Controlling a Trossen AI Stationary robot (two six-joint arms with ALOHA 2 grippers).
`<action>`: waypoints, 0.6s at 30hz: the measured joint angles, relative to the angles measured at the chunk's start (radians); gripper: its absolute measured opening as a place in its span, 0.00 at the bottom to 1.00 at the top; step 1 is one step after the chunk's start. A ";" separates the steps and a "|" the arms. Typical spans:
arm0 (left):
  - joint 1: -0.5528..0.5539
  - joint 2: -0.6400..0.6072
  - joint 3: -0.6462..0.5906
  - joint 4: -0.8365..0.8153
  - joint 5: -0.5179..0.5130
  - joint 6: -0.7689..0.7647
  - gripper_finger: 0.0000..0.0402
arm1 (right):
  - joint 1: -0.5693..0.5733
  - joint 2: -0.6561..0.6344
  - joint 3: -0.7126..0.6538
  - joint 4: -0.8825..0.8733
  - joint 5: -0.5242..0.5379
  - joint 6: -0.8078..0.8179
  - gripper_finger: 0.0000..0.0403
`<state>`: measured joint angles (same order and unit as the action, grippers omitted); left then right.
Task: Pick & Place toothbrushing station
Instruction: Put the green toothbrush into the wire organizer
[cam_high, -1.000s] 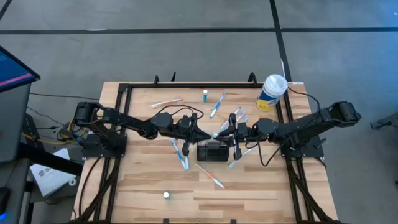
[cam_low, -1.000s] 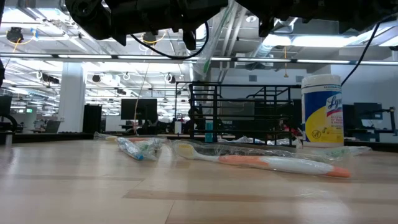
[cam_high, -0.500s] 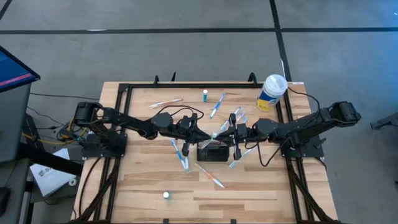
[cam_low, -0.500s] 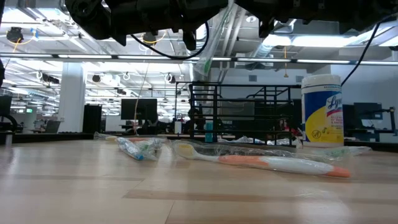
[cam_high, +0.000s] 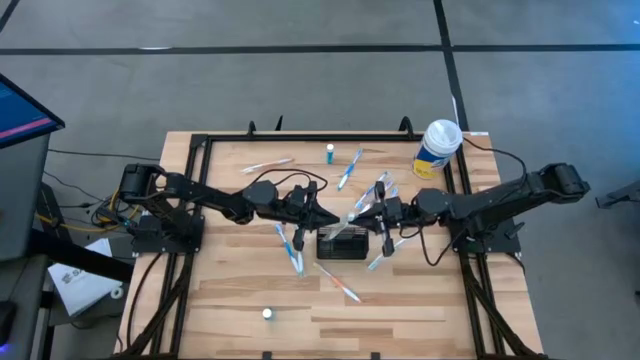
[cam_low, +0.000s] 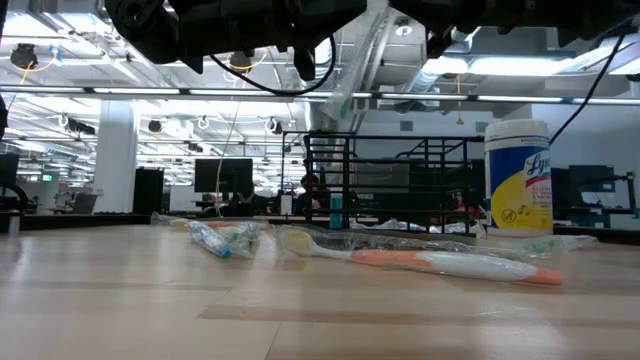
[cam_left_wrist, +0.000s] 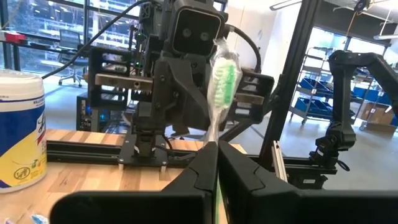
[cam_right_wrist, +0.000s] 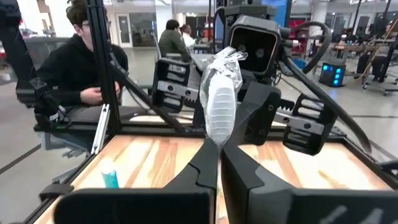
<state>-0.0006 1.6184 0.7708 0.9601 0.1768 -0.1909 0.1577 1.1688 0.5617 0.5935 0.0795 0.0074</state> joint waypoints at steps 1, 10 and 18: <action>0.000 -0.001 0.000 0.000 0.000 0.000 0.01 | 0.000 -0.016 0.000 -0.023 0.000 0.000 0.00; 0.000 -0.059 -0.053 -0.003 0.013 -0.001 0.01 | 0.016 -0.142 0.000 -0.240 0.072 0.027 0.00; -0.003 -0.135 -0.131 0.000 0.013 -0.001 0.01 | 0.020 -0.249 0.000 -0.370 0.084 0.047 0.00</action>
<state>-0.0039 1.4833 0.6401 0.9602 0.1898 -0.1921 0.1776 0.9194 0.5617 0.2237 0.1632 0.0541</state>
